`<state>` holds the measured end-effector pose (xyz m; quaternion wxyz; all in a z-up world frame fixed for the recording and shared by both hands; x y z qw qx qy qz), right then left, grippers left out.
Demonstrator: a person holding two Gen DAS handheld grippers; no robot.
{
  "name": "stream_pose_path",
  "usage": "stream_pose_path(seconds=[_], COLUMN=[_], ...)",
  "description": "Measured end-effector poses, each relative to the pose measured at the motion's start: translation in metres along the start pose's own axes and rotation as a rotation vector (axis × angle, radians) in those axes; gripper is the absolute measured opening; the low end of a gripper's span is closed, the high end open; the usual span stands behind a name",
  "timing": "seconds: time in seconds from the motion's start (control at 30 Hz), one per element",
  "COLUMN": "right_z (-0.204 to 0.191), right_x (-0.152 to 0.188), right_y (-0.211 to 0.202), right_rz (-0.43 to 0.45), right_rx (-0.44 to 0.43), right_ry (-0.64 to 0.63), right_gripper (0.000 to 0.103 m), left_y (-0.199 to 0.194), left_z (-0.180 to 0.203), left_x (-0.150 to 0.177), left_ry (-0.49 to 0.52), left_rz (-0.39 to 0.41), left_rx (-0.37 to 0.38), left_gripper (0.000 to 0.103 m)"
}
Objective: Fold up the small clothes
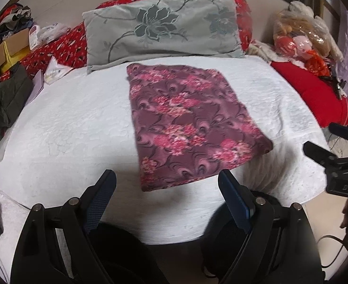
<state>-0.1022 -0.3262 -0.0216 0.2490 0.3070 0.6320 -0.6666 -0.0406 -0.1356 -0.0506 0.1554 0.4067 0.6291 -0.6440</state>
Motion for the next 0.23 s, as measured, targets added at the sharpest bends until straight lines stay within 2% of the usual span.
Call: stream_pose_path(seconds=[0.23], right_z=[0.002], right_x=[0.0], right_y=[-0.004], right_rz=[0.006], right_rx=[0.004], right_ry=[0.005], right_gripper=[0.103], left_y=[-0.002], left_z=[0.013], left_x=[-0.001], left_ry=[0.029], left_rz=[-0.008], left_rx=[0.011], left_gripper=[0.089])
Point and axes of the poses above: each gripper's, at about its wrist camera, not at the fingertips, and y roughly the way its jaws point, z to its right, x to its underside, the point moved 6 cm from there along y, roughly the way its jaws point, and after that the axes turned 6 degrees about -x, right-handed, at the moved point
